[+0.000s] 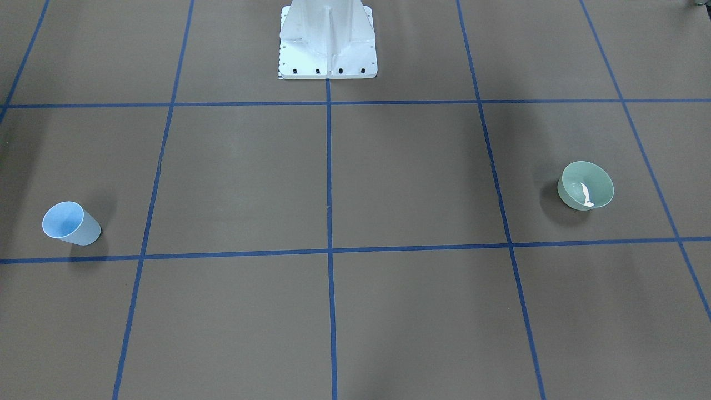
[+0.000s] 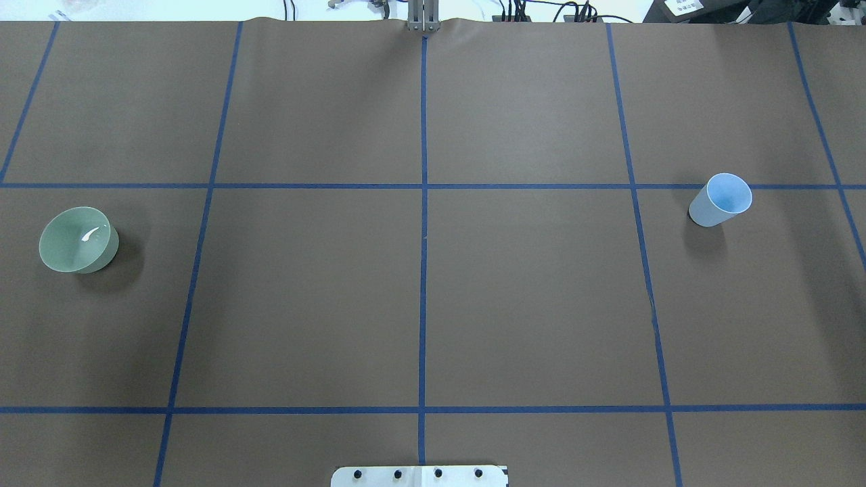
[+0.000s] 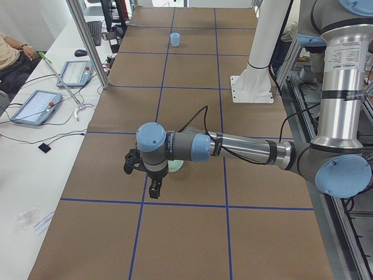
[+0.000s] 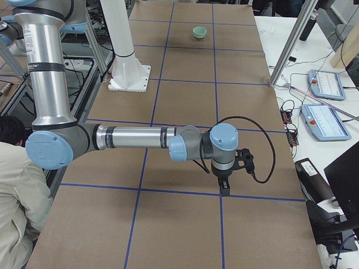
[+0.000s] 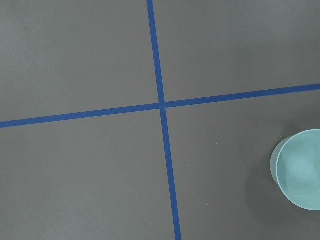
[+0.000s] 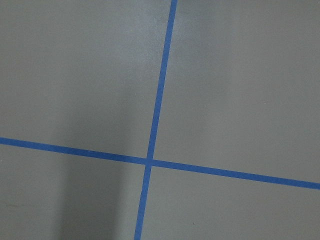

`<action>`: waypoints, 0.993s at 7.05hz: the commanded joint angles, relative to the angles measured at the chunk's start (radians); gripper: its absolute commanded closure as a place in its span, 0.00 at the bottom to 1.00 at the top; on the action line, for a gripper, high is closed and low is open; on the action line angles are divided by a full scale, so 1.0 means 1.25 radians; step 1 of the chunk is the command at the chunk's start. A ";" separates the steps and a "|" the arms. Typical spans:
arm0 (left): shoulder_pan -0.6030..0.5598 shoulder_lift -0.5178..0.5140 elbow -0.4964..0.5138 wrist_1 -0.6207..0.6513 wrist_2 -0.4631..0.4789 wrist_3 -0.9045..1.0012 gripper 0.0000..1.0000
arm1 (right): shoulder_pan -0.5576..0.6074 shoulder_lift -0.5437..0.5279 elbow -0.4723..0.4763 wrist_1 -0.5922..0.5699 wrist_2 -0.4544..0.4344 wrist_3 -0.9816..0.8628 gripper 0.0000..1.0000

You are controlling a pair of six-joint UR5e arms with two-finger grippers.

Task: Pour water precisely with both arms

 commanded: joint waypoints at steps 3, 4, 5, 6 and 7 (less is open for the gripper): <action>-0.002 0.012 -0.004 -0.014 0.000 0.002 0.00 | 0.000 -0.002 0.014 -0.005 0.000 0.000 0.00; -0.002 0.010 -0.004 -0.014 0.001 0.002 0.00 | 0.000 -0.005 0.014 -0.005 0.000 0.000 0.00; -0.002 0.010 -0.009 -0.017 -0.004 0.003 0.00 | 0.000 -0.006 0.014 -0.005 0.002 0.000 0.00; -0.001 0.010 -0.002 -0.015 -0.001 0.002 0.00 | 0.000 -0.006 0.016 -0.004 0.004 0.000 0.00; -0.001 0.010 -0.009 -0.015 -0.001 0.001 0.00 | 0.000 -0.006 0.016 -0.004 0.006 0.000 0.00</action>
